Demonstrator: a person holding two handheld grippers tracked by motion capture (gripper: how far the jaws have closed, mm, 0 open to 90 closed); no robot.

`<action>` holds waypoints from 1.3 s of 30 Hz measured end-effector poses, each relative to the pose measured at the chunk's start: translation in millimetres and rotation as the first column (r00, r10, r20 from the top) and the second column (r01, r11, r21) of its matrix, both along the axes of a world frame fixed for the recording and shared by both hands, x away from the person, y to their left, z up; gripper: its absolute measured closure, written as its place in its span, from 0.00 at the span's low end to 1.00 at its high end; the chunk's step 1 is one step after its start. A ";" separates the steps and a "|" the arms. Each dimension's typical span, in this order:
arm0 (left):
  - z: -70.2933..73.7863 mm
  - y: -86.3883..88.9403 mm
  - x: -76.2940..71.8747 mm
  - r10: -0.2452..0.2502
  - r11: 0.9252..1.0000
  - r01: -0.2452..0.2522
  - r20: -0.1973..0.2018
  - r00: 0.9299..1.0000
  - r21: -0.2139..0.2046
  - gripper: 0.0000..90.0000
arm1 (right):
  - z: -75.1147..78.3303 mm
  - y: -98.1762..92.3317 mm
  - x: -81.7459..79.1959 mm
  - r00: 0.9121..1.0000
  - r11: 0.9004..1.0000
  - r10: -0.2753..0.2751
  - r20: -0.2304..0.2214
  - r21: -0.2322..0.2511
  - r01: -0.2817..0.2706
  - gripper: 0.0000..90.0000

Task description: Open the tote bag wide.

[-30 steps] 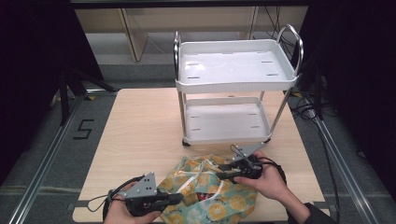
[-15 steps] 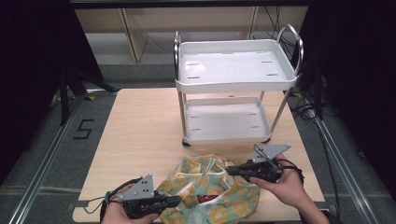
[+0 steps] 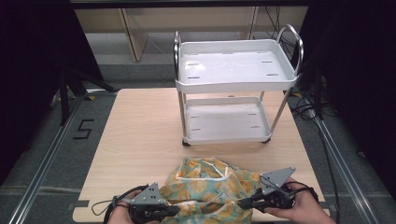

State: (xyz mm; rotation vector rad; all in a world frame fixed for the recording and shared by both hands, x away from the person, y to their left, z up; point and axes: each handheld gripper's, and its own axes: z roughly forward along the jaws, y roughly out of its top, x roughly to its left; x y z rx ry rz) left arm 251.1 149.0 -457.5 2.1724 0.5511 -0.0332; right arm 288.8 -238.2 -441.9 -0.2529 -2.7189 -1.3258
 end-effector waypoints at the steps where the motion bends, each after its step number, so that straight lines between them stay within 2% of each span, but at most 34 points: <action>1: -2.3 -0.6 0.1 -0.002 1.000 0.002 -0.010 1.000 0.001 0.99 | -2.5 -0.2 -1.3 1.000 1.000 -0.008 -0.001 -0.019 0.008 1.00; 2: -4.6 -0.9 0.0 0.003 1.000 -0.003 -0.019 1.000 0.007 0.99 | -5.2 0.4 -1.2 1.000 0.999 0.012 -0.003 -0.033 -0.013 1.00; 5: -11.0 -2.1 0.2 0.012 1.000 -0.011 -0.043 0.999 0.025 0.99 | -11.6 1.0 -2.0 1.000 0.996 0.014 -0.016 -0.085 -0.016 1.00; 8: -17.4 -4.3 0.4 0.013 0.999 -0.011 -0.053 0.999 0.045 0.99 | -19.2 3.5 -1.1 0.999 0.993 0.026 -0.029 -0.116 -0.029 1.00; 9: -18.8 -4.4 1.2 0.005 0.998 -0.002 -0.050 0.999 0.064 0.99 | -20.2 3.5 -2.5 0.999 0.990 0.015 -0.043 -0.138 -0.021 1.00; 10: -20.8 -5.5 1.1 0.004 0.998 -0.001 -0.053 0.999 0.066 0.99 | -23.1 4.7 -1.4 0.999 0.988 0.032 -0.031 -0.148 -0.037 1.00; 12: -24.2 -7.9 0.2 0.002 0.998 0.002 -0.062 0.998 0.068 0.98 | -25.1 5.8 -3.4 0.996 0.987 0.050 -0.078 -0.151 -0.061 1.00; 14: -26.2 -9.0 0.8 -0.009 0.996 0.014 -0.060 0.998 0.085 0.98 | -26.0 6.5 -4.4 0.997 0.982 0.049 -0.068 -0.177 -0.061 0.98; 15: -26.6 -9.7 0.7 -0.010 0.996 0.015 -0.060 0.998 0.089 0.98 | -26.3 6.9 -5.0 0.996 0.981 0.056 -0.072 -0.183 -0.068 0.94; 16: -27.0 -10.7 0.4 -0.008 0.996 0.013 -0.058 0.998 0.086 0.98 | -25.9 7.8 -4.2 0.994 0.981 0.084 -0.070 -0.167 -0.095 0.89; 17: -27.0 -11.2 0.4 -0.009 0.996 0.014 -0.057 0.998 0.089 0.98 | -23.4 6.7 -4.3 0.997 0.984 0.060 -0.054 -0.163 -0.068 0.83; 18: -27.0 -11.5 0.5 -0.011 0.996 0.016 -0.057 0.998 0.090 0.98 | -20.3 5.9 -3.1 0.998 0.989 0.042 -0.044 -0.137 -0.048 0.79; 19: -27.3 -12.4 0.1 -0.005 0.996 0.010 -0.061 0.998 0.083 0.98 | -16.8 5.3 0.3 0.998 0.993 0.050 -0.024 -0.103 -0.052 0.73; 20: -27.0 -11.9 0.5 -0.012 0.995 0.017 -0.056 0.998 0.094 0.98 | -11.8 3.7 2.5 1.000 0.997 0.027 -0.005 -0.067 -0.027 0.67; 21: -27.2 -12.2 0.5 -0.012 0.995 0.017 -0.054 0.998 0.095 0.98 | -6.3 2.9 6.2 1.000 1.000 0.001 0.013 -0.018 -0.001 0.67; 22: -27.6 -12.6 0.3 -0.013 0.996 0.018 -0.056 0.998 0.093 0.98 | -0.7 1.5 9.5 0.999 1.000 -0.026 0.022 0.014 0.026 0.65; 24: -28.1 -13.4 -0.2 -0.007 0.996 0.012 -0.057 0.998 0.090 0.98 | 9.5 -0.9 16.6 0.996 0.994 -0.076 0.036 0.081 0.073 0.56; 25: -28.2 -12.8 0.7 -0.016 0.995 0.021 -0.055 0.998 0.097 0.98 | 13.2 -1.5 22.4 0.992 0.985 -0.120 0.033 0.127 0.115 0.58; 26: -28.1 -13.0 0.5 -0.011 0.995 0.016 -0.054 0.998 0.097 0.98 | 15.8 -1.9 27.0 0.987 0.978 -0.158 0.030 0.140 0.152 0.58; 28: -28.0 -12.5 1.1 -0.013 0.994 0.018 -0.049 0.999 0.106 0.98 | 16.2 1.1 37.7 0.975 0.973 -0.204 0.091 0.128 0.191 0.54; 29: -28.1 -12.6 1.1 -0.012 0.994 0.017 -0.049 0.999 0.105 0.98 | 14.3 5.0 41.3 0.974 0.974 -0.205 0.100 0.117 0.193 0.54; 31: -28.1 -12.7 1.0 -0.009 0.995 0.014 -0.050 0.999 0.103 0.98 | 9.2 16.4 44.7 0.980 0.981 -0.183 0.081 0.087 0.176 0.51; 33: -27.7 -12.9 0.4 -0.006 0.995 0.011 -0.052 0.999 0.096 0.98 | 2.0 32.1 46.3 0.989 0.990 -0.129 0.076 0.067 0.124 0.51; 35: -27.1 -12.3 0.6 -0.008 0.995 0.013 -0.049 0.999 0.097 0.98 | -3.3 45.0 46.8 0.993 0.994 -0.097 0.063 0.055 0.094 0.49; 36: -26.8 -11.9 0.8 -0.011 0.995 0.015 -0.046 0.999 0.100 0.98 | -5.5 49.0 47.3 0.993 0.994 -0.098 0.066 0.055 0.095 0.48; 37: -26.7 -11.6 0.9 -0.009 0.995 0.014 -0.046 0.999 0.099 0.98 | -7.5 52.2 48.9 0.995 0.996 -0.076 0.067 0.046 0.073 0.47; 39: -26.7 -11.5 1.2 -0.010 0.995 0.014 -0.044 0.999 0.099 0.98 | -9.4 54.4 50.0 0.994 0.997 -0.080 0.075 0.030 0.078 0.45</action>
